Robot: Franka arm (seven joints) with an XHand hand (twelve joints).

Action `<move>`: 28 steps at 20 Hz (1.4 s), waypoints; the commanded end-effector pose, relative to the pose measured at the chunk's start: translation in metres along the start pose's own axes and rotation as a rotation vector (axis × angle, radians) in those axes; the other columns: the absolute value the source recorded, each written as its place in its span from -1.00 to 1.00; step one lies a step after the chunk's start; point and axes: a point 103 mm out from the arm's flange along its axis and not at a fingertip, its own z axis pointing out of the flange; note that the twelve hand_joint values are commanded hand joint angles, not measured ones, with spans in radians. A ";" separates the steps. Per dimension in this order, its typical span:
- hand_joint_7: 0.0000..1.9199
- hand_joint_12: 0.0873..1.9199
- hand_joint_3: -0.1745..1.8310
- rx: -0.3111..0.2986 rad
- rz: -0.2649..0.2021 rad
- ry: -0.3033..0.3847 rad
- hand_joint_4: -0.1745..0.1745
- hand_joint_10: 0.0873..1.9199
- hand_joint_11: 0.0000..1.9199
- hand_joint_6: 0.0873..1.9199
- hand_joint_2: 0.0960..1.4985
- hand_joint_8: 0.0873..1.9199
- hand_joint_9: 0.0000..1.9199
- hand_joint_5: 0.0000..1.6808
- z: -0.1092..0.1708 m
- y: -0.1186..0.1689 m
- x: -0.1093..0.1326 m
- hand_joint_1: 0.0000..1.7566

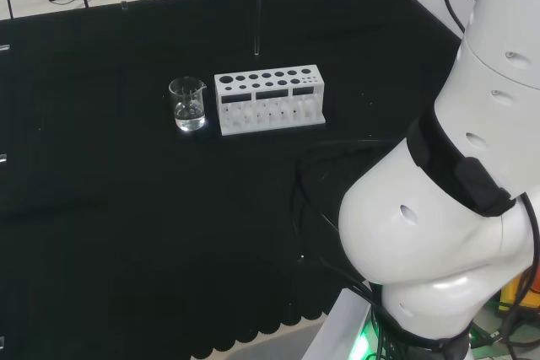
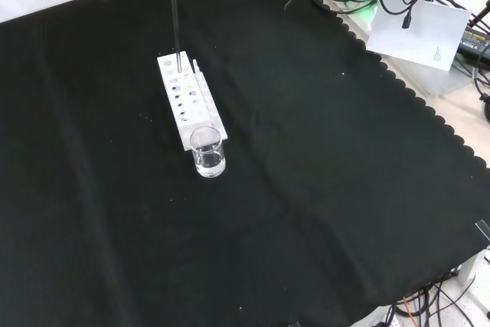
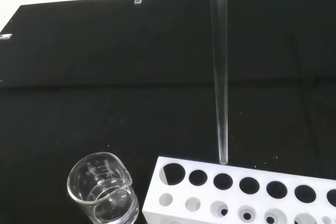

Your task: Stir in the beaker to the left of the white test tube rack with the glass rod.

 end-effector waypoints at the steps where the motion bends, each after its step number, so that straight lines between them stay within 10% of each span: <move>1: 0.38 -0.63 -1.00 -0.005 -0.009 -0.004 -1.00 -0.25 0.74 -1.00 0.37 -0.29 0.66 0.67 -0.002 0.002 0.006 0.51; 28: 0.37 -0.63 -1.00 0.022 -0.262 0.014 -1.00 -0.25 0.75 -1.00 0.37 -0.28 0.67 0.68 0.016 0.026 0.116 0.51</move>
